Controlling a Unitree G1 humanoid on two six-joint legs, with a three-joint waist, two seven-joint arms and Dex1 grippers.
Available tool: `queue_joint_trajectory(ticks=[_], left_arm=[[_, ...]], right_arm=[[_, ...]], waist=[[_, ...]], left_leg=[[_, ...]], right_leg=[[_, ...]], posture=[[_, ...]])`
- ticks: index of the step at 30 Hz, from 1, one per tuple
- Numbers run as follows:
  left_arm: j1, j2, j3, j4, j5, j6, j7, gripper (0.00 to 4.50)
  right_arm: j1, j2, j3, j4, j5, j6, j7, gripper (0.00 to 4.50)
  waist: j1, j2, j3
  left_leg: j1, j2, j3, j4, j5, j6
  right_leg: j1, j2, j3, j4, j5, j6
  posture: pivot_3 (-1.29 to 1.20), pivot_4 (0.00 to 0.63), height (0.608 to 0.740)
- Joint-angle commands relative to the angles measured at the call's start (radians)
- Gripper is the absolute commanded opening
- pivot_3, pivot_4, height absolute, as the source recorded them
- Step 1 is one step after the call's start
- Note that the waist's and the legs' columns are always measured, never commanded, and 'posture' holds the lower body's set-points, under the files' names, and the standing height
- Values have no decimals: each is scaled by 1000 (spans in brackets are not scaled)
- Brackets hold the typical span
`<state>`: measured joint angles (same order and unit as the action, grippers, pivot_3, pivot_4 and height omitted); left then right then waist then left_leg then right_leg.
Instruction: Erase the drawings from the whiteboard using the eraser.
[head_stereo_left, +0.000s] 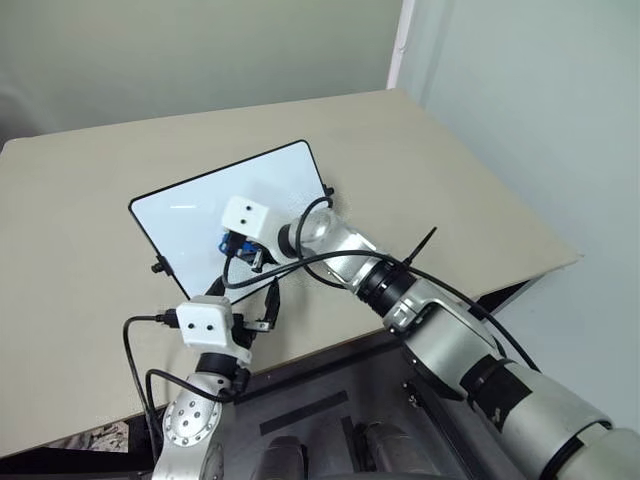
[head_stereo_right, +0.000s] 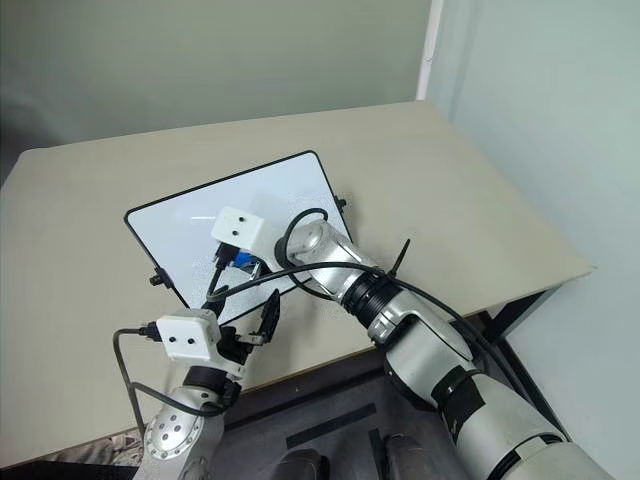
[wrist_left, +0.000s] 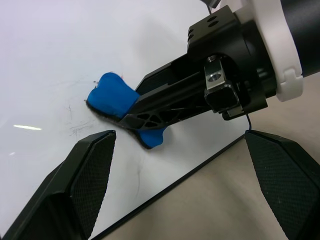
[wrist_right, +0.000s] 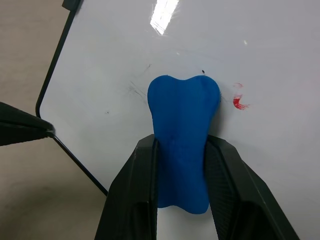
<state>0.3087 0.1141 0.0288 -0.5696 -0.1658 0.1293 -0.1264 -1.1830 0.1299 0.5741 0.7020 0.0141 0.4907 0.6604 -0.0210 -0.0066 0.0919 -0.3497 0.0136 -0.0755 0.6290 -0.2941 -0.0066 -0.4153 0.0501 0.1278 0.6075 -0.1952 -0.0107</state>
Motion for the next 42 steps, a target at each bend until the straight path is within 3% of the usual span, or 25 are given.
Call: queue_joint_trajectory(ticks=[1,9,13,26,42], left_arm=[[-11,-5,-2,-24,6,-19,3,4500],[-5,-10,-2,-24,9,-25,6,4500],[-2,-11,-2,-25,12,-28,7,4500],[-9,-18,-9,-23,19,-29,10,4500],[-6,-23,-11,-29,29,-26,14,4500]], right_arm=[[-8,146,-33,0,2,-13,-24,1320],[-113,174,-186,177,33,-85,-204,1320],[-140,183,-213,228,29,-113,-223,1320],[-54,205,-53,74,-6,-113,-47,1320],[-68,243,-43,63,19,-138,-42,1320]], waist=[[0,0,0],[3,0,0],[2,-1,0],[-3,-1,-1],[8,-2,-1]], left_leg=[[0,0,0,0,0,0],[0,0,0,0,-1,-2],[0,0,0,0,-3,-6],[1,9,0,0,-2,-5],[0,9,0,0,-3,-6]], right_leg=[[0,0,0,0,0,0],[0,0,0,1,3,-4],[-2,0,-2,1,4,-7],[-3,-1,-17,0,6,-5],[-4,-1,-17,-6,6,-5]], posture=[[0,150,727],[0,150,727],[0,150,727],[0,150,727],[0,150,727]])
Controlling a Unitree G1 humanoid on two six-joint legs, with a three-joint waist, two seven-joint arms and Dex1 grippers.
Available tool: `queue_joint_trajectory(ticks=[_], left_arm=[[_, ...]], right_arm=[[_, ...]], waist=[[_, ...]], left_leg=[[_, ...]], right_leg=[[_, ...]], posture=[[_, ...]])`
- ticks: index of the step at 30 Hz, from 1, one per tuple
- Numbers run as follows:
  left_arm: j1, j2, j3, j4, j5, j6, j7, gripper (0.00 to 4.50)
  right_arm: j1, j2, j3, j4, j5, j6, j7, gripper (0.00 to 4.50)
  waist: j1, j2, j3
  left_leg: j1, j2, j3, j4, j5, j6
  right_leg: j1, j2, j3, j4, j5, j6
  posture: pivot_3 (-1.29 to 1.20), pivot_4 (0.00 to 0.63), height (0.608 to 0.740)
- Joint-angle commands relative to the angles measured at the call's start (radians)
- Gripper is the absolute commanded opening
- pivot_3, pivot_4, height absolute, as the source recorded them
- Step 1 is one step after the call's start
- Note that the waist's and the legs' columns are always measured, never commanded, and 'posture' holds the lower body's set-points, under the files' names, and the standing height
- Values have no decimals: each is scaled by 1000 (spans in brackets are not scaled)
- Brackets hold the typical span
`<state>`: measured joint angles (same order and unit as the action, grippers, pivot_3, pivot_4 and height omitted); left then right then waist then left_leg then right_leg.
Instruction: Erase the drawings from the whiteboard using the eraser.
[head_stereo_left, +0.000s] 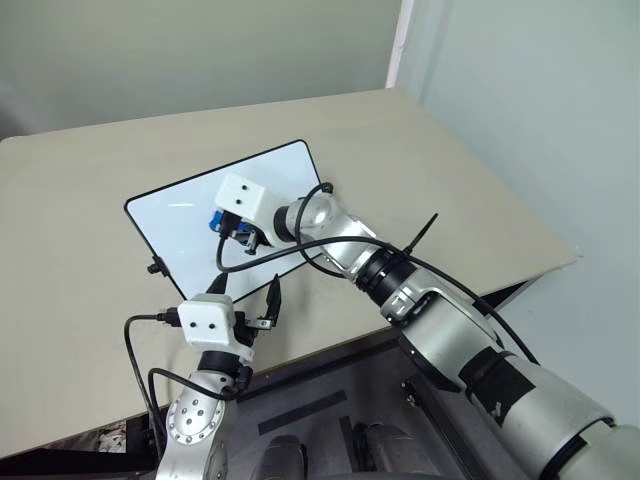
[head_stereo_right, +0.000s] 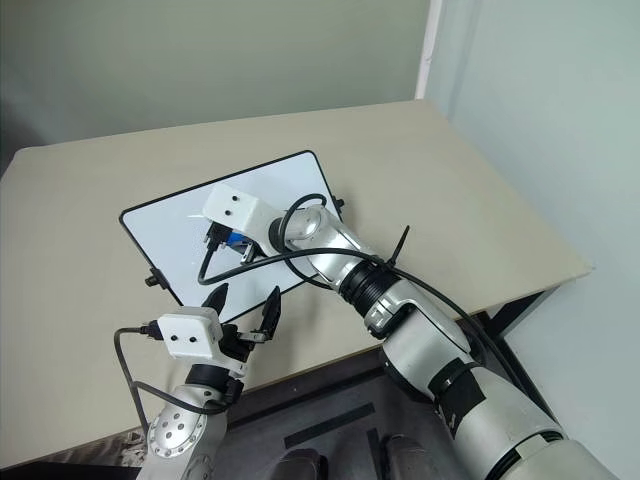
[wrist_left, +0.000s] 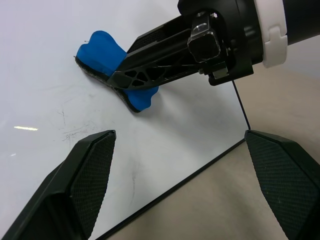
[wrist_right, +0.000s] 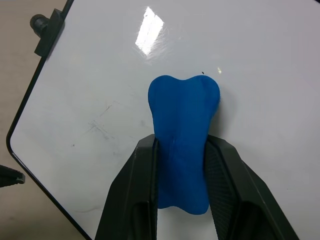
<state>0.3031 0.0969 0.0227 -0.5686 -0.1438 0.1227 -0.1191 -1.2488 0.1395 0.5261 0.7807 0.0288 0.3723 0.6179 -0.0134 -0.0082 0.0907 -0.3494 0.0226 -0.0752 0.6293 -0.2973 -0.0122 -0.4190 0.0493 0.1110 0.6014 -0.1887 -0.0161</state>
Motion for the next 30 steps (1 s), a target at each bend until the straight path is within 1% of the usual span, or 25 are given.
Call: queue_joint_trajectory(ticks=[1,8,14,19,26,30], left_arm=[[0,-6,-5,-31,8,-20,7,4500],[1,-4,4,-29,4,-23,5,4500],[0,-3,9,-26,3,-25,3,4500],[3,-5,10,-23,0,-28,2,4500],[9,-9,7,-19,-1,-34,2,4500],[9,-11,6,-16,0,-37,4,4500]], right_arm=[[-5,232,5,0,-2,-17,-8,1320],[-47,232,-35,92,-5,-9,-73,1320],[-63,233,-30,127,-13,-7,-85,1320],[-63,226,-13,116,-22,5,-65,1320],[-62,234,-47,41,37,1,-2,1320],[-62,228,-53,38,47,5,-5,1320]], waist=[[0,0,0],[1,0,0],[1,0,0],[1,0,0],[1,0,0],[2,0,0]], left_leg=[[0,0,0,0,0,0],[1,0,0,0,0,0],[1,0,0,0,-1,-2],[1,0,0,1,0,-1],[1,0,1,1,0,-1],[0,0,1,0,1,0]], right_leg=[[0,0,0,0,0,0],[0,0,0,1,1,-2],[0,0,0,2,4,-7],[-1,0,-1,2,6,-7],[-3,0,-1,2,5,-7],[-3,0,-1,1,5,-5]], posture=[[0,150,727],[0,150,727],[0,150,727],[0,150,727],[0,150,727],[0,150,727]])
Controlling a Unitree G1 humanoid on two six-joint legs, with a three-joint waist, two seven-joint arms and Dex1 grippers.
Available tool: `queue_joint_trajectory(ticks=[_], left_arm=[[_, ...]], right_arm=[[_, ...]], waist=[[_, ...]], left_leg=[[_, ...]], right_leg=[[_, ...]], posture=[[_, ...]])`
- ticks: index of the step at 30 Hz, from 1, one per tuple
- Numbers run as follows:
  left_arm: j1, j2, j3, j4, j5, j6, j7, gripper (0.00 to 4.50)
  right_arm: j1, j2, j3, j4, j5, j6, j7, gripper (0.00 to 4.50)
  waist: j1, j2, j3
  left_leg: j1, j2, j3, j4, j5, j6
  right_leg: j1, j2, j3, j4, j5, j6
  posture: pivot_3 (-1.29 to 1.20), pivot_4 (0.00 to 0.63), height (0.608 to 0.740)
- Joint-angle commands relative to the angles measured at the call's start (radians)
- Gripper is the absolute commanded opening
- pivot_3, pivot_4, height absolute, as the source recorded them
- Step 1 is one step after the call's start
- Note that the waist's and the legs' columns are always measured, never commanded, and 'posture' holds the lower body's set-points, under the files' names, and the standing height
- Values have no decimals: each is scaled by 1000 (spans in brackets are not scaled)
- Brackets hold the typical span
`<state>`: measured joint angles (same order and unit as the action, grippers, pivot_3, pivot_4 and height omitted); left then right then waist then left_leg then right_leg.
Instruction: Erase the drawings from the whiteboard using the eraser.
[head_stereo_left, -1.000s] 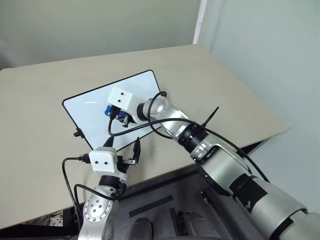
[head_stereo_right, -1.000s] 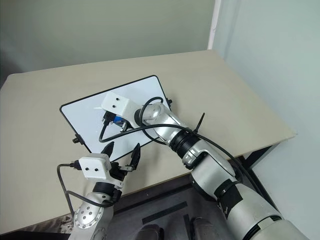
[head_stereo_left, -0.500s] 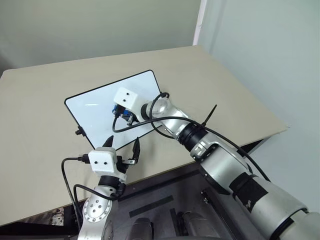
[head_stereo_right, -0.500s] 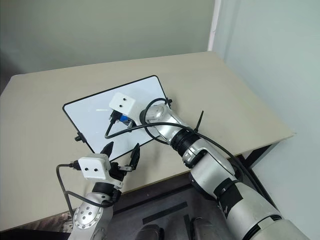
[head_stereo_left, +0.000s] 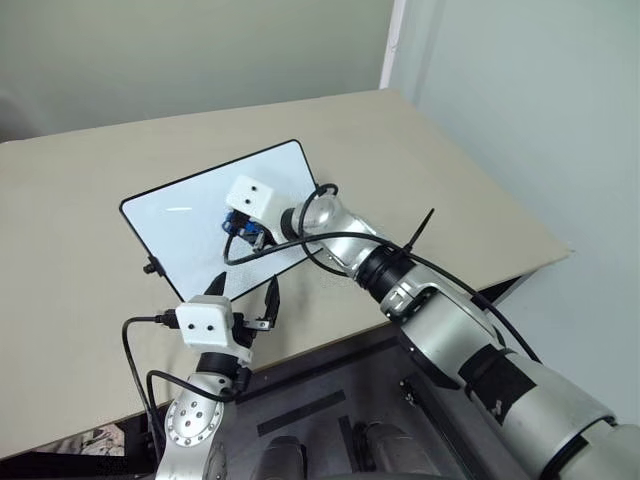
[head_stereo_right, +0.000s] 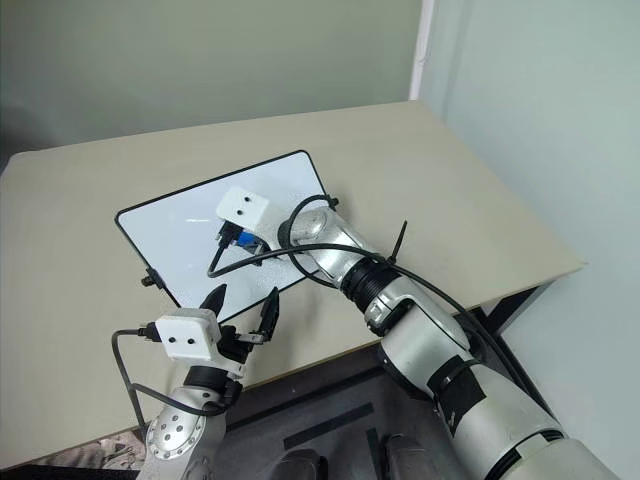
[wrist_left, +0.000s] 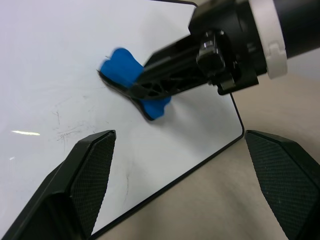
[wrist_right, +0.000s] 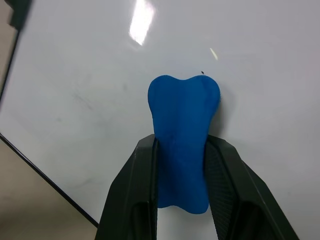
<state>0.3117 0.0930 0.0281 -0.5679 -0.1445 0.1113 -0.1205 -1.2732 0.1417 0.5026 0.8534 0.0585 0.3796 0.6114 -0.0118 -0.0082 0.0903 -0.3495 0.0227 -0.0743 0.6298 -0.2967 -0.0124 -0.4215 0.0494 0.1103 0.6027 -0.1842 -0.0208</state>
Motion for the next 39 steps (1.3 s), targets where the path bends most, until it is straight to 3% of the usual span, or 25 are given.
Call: queue_joint_trajectory(ticks=[1,8,21,28,39], left_arm=[[0,-8,0,-17,1,-26,6,4500],[-1,-8,-2,-14,4,-29,5,4500],[-11,-12,-9,-12,9,-26,9,4500],[-13,-13,-9,-13,11,-27,13,4500],[-8,-14,-8,-19,15,-27,17,4500]], right_arm=[[-37,224,-31,-33,16,-4,-1,1320],[-56,216,-38,-37,36,76,40,1320],[-224,231,-96,113,64,284,99,1320],[-203,234,-13,58,15,271,187,1320],[-243,255,-89,67,45,228,134,1320]], waist=[[0,0,0],[1,0,0],[1,0,0],[1,0,0],[3,0,0]], left_leg=[[1,0,0,0,0,0],[1,0,0,0,0,0],[0,0,0,0,-1,0],[0,0,0,0,-1,0],[0,0,0,0,-1,0]], right_leg=[[0,0,0,0,0,1],[1,0,0,-4,-1,1],[0,0,0,-3,0,0],[-1,0,0,-3,0,0],[0,0,0,-3,0,0]], posture=[[0,150,727],[0,150,727],[0,150,727],[0,150,727],[0,150,727]])
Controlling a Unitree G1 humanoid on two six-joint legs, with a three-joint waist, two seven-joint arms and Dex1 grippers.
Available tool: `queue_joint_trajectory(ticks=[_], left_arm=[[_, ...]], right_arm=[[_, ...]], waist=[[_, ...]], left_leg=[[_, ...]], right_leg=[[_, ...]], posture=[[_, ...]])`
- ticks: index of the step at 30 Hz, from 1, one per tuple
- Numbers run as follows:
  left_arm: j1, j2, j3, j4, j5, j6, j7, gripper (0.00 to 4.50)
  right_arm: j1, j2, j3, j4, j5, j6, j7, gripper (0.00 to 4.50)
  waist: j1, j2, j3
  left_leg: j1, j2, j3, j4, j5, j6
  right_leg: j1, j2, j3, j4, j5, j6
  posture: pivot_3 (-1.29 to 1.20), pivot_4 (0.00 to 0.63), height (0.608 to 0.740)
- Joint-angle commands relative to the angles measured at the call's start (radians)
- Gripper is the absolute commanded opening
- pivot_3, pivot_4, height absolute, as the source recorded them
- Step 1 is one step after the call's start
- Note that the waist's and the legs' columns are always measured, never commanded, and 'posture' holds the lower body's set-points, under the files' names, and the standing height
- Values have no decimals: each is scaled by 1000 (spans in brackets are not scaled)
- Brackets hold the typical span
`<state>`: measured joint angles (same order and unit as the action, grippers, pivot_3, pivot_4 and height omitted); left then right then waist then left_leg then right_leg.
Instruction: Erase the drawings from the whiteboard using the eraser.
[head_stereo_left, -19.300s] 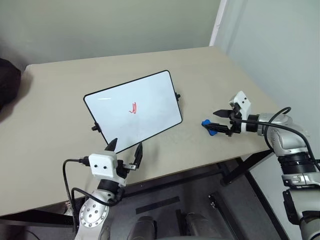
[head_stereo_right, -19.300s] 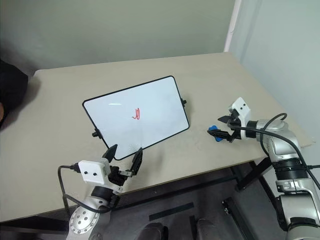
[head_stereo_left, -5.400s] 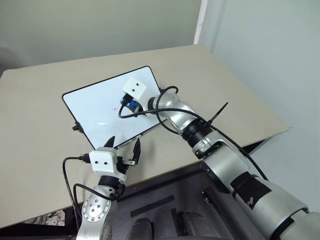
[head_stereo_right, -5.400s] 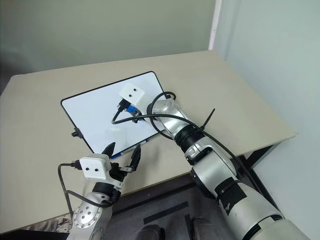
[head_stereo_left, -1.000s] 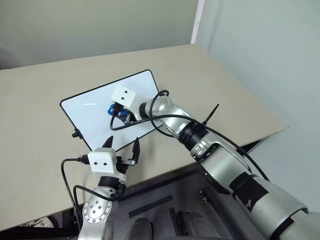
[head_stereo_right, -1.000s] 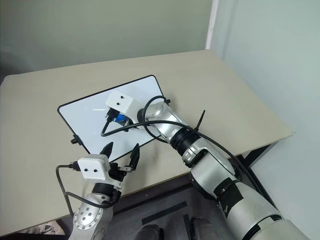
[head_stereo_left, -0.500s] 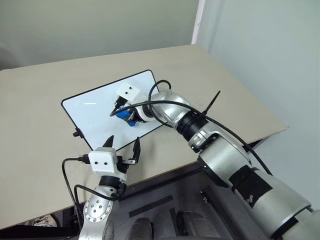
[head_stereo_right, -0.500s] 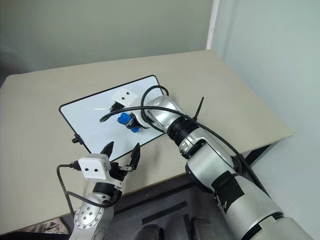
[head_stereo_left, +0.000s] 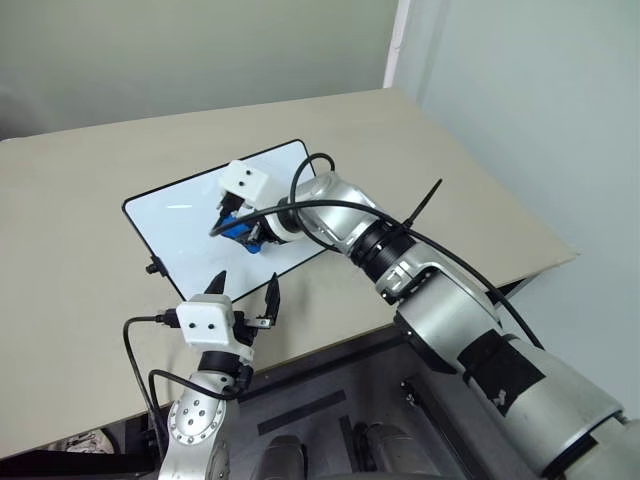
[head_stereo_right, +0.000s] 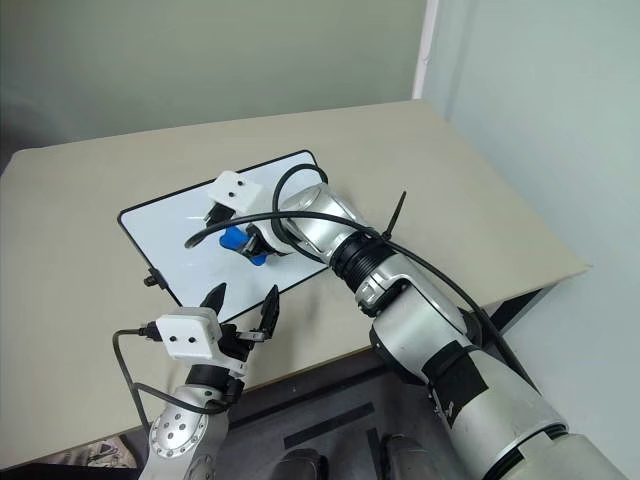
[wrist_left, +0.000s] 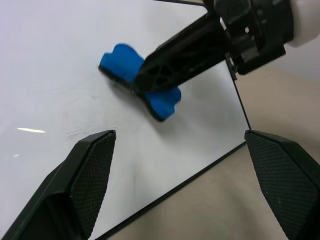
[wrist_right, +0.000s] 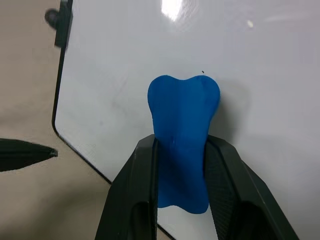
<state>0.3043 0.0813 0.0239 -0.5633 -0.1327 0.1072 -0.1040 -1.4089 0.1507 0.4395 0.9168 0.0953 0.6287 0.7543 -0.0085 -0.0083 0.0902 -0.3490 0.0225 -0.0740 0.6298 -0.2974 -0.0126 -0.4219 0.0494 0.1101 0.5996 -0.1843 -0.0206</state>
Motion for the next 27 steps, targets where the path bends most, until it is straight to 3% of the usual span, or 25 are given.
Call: queue_joint_trajectory(ticks=[1,7,20,27], left_arm=[[0,-3,-4,-24,4,-23,1,4500],[0,-8,-10,-25,8,-21,4,4500],[11,-21,-24,-34,20,-21,10,4500],[20,-22,-29,-43,23,-19,13,4500]], right_arm=[[-107,250,-23,11,5,-25,-8,1320],[-106,286,26,61,-31,-81,30,1320],[-243,303,-85,178,-3,-164,35,1320],[-172,318,-70,126,-6,-230,50,1320]], waist=[[0,0,0],[0,0,0],[0,0,0],[0,0,0]], left_leg=[[0,0,0,0,0,0],[0,0,0,0,0,0],[0,0,0,-1,0,0],[-1,0,0,0,0,0]], right_leg=[[0,0,0,0,0,0],[0,0,0,1,0,0],[-1,0,0,1,0,0],[-1,0,0,0,0,0]], posture=[[0,150,727],[0,150,727],[0,150,727],[0,150,727]])
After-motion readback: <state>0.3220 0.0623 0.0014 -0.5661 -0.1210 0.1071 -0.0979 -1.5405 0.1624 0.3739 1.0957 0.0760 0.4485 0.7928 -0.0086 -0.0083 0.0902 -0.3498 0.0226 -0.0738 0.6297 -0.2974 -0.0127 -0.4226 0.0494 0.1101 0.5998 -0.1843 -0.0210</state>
